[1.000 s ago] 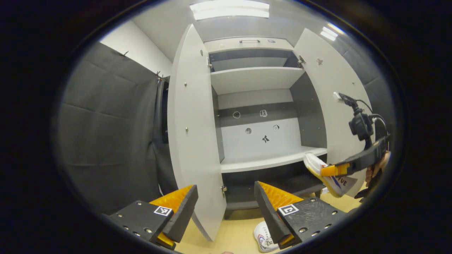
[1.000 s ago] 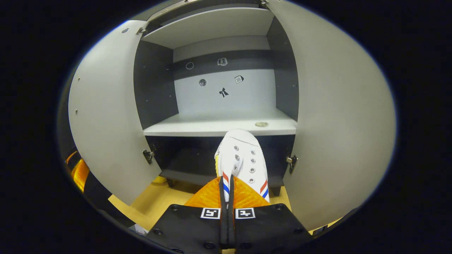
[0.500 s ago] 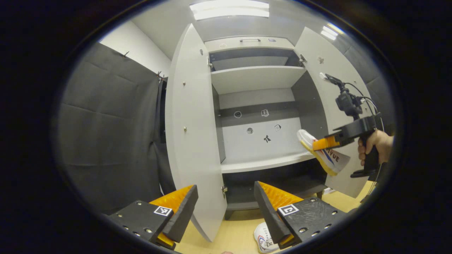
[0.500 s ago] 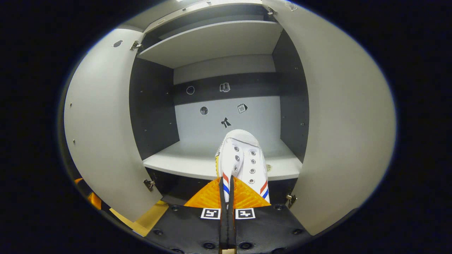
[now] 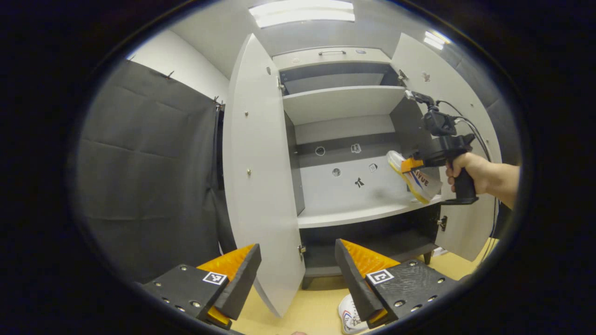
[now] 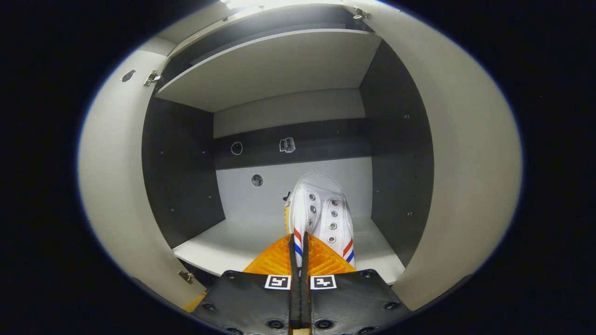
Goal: Grab one shoe with the right hand and put it into the shoe cabinet, grab the other shoe with the left hand and put it into the shoe cabinet; then close the right door with the right hand and the left door with the left hand.
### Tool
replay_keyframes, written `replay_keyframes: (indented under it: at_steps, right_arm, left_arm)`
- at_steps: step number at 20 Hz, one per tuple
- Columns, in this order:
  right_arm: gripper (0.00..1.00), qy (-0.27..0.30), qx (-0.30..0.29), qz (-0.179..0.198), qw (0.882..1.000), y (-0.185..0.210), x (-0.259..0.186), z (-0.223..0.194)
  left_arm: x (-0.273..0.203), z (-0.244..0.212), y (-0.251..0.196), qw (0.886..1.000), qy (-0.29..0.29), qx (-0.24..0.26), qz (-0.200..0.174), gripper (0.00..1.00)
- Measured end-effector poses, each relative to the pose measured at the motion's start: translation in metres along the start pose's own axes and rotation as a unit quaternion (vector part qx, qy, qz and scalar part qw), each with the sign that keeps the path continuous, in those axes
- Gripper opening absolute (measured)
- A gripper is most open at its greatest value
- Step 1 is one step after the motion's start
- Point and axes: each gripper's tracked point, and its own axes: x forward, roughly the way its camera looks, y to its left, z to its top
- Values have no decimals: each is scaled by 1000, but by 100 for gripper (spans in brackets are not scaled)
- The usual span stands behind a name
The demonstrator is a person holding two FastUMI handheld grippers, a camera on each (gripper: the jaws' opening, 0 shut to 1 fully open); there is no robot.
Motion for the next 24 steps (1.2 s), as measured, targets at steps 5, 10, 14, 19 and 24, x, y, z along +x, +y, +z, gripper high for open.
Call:
replay_keyframes:
  at_steps: [5,10,14,19,24]
  right_arm:
    - [1,5,2,-9,1000,-7,44,-1]
    - [1,35,-13,-19,999,-8,81,-24]
    - [1,73,-30,-30,996,-7,103,-43]
    - [1,114,-27,-57,991,-15,119,-59]
    - [12,116,-14,-58,991,-18,117,-53]
  left_arm:
    - [-6,-1,-11,1000,2,6,-2,91]
    - [-8,-1,-5,1000,6,15,12,91]
    - [-10,-5,4,999,13,17,23,91]
    - [-10,-10,16,999,21,14,32,91]
    - [-6,-16,17,999,29,12,25,91]
